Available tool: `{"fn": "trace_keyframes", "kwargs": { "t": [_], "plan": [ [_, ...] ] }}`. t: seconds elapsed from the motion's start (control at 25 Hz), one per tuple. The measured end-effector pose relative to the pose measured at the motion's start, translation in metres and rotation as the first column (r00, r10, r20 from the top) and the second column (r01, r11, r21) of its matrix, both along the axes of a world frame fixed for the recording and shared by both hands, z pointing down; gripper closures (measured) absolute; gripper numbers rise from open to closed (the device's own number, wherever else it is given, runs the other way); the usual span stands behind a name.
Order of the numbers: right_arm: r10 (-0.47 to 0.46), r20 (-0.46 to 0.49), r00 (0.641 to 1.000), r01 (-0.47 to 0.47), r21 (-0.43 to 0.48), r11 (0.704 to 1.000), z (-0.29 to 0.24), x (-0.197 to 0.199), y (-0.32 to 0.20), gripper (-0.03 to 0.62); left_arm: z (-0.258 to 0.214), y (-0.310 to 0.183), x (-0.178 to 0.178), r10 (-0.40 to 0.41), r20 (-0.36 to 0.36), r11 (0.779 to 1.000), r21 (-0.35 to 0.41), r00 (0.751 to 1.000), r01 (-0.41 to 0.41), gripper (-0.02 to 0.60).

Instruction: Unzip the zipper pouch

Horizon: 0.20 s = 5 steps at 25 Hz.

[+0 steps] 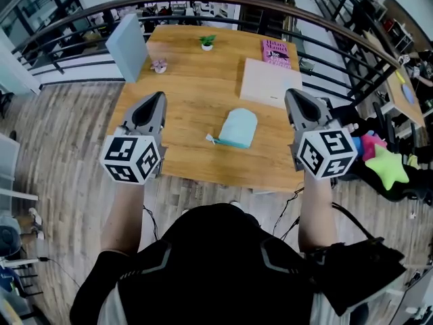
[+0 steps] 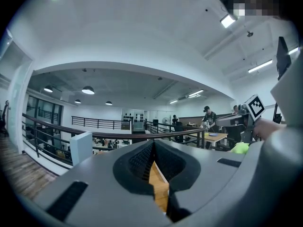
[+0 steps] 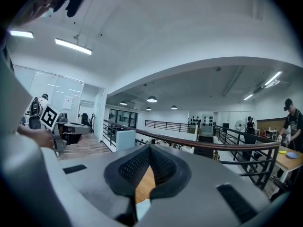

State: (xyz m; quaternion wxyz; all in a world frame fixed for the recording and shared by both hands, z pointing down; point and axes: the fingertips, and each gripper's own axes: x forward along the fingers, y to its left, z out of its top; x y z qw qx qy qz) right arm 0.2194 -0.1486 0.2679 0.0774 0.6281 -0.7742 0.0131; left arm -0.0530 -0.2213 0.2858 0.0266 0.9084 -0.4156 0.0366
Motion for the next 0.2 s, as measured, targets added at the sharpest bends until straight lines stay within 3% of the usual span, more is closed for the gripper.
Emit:
{"fn": "trace_keyframes", "kwargs": {
  "t": [0.2],
  "plan": [
    [0.003, 0.001, 1.000, -0.003, -0.001, 1.000, -0.0009, -0.0022, 0.0002, 0.586, -0.0014, 0.0023, -0.0020, 0.000, 0.006, 1.000, 0.002, 1.000, 0.000, 0.552]
  ]
}}
